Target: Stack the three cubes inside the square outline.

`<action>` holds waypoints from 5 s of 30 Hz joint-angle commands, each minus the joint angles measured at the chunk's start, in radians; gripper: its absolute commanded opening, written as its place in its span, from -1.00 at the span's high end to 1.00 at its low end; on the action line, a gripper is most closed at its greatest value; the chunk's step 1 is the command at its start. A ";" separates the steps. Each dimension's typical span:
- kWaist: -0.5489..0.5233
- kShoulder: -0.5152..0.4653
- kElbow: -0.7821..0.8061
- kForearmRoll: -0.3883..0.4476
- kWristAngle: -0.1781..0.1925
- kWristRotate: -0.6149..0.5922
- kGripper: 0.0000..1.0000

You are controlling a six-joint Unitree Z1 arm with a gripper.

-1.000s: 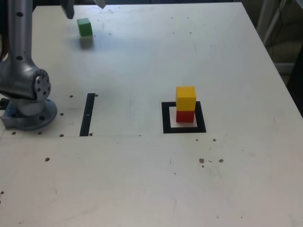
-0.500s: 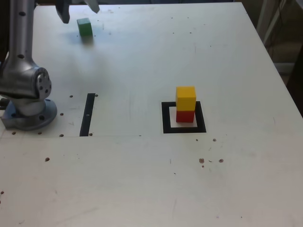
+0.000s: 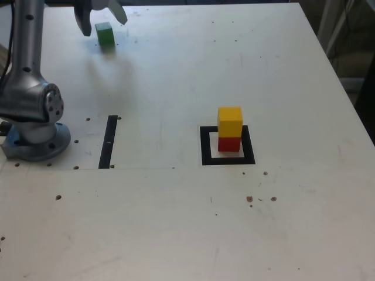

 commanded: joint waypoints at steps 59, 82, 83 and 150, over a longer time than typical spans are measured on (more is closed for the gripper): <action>-0.362 -0.353 0.278 -0.029 -0.055 -0.168 0.78; -0.982 -0.573 0.416 0.096 -0.090 -0.565 0.78; -0.998 -0.571 0.411 0.098 -0.094 -0.576 0.78; -1.422 -0.112 -0.161 0.256 -0.188 -0.801 0.45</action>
